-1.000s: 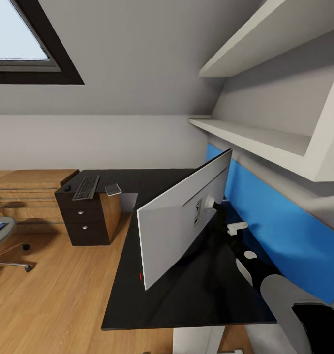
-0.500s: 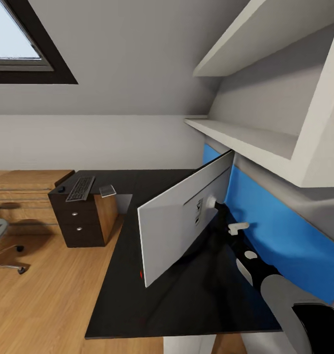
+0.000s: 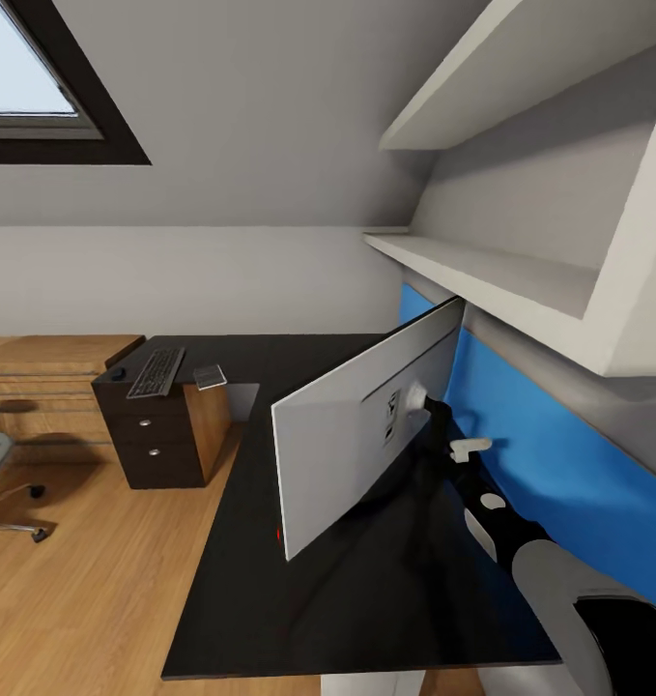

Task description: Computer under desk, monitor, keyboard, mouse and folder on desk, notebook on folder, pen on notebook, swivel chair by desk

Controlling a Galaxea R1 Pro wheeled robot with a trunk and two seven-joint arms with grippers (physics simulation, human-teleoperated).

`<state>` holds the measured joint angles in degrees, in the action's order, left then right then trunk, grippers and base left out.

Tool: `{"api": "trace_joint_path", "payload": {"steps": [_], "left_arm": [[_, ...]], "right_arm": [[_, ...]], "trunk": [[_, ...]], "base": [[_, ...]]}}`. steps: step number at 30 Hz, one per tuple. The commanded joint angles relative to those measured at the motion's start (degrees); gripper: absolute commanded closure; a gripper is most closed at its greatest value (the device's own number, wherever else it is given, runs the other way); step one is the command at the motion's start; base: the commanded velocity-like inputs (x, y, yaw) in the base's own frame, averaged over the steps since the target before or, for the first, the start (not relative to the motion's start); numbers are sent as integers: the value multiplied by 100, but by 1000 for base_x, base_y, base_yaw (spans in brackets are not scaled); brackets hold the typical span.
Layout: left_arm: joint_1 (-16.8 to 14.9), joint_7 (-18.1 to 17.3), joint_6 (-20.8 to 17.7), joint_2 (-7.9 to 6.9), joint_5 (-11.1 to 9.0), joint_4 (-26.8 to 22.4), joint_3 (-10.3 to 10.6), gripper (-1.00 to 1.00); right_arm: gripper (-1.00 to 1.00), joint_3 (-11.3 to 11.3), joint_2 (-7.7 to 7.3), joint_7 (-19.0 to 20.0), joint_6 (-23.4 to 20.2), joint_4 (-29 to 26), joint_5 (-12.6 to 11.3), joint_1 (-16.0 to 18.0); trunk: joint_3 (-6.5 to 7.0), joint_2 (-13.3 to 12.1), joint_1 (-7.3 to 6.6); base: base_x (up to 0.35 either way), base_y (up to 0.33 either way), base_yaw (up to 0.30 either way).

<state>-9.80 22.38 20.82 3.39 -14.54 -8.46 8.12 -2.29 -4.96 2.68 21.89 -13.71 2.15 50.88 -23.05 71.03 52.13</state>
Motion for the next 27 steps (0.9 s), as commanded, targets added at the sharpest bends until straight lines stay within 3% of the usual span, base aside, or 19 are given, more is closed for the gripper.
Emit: {"api": "trace_joint_path", "payload": {"steps": [1, 15, 16, 27], "left_arm": [[-4, 27, 19, 0, -48, 2, 49, -100], [-4, 28, 19, 1, -49, 2, 49, -100], [-4, 29, 19, 2, -49, 2, 49, -100], [-3, 28, 19, 3, -48, 2, 49, -100]], "right_arm": [[100, -83, -5, -22, 17, 299, -22, 0], [100, -87, -5, -22, 17, 299, -22, 1], [-100, -87, -5, -22, 17, 299, -22, 1], [-100, -88, 4, -22, 21, 299, -22, 1]], "trunk": [[-7, 2, 1], [-7, 2, 1], [-7, 2, 1], [-7, 2, 1]], "base": [[16, 0, 0], [49, 0, 0], [2, 0, 0], [0, 0, 0]]}}
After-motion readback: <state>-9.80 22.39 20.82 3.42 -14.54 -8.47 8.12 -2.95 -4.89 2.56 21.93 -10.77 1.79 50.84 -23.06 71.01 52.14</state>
